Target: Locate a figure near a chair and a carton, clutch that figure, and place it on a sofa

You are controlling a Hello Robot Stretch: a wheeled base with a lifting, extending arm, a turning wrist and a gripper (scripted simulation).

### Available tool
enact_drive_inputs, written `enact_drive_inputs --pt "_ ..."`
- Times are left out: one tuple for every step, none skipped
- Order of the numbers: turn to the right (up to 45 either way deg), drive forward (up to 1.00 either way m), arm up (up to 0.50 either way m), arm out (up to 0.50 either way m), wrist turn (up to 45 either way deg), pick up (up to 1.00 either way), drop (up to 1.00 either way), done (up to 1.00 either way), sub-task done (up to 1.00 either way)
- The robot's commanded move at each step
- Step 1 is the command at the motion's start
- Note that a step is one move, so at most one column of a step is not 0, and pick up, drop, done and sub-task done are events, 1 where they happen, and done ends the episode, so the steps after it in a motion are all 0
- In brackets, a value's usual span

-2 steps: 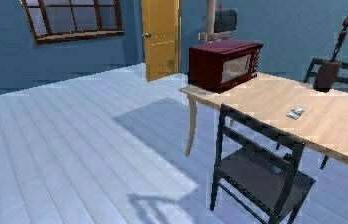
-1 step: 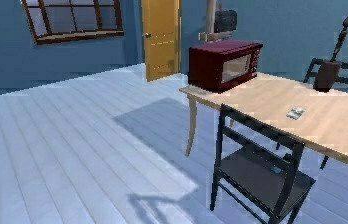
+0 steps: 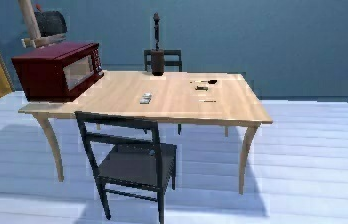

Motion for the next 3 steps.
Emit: enact_drive_inputs --pt "3.0 0.00 0.00 0.00 0.0 0.00 0.00 0.00 0.00" --pt "0.0 0.35 0.00 0.00 0.0 0.00 0.00 0.00 0.00" --pt "-45.0 0.00 0.00 0.00 0.0 0.00 0.00 0.00 0.00"
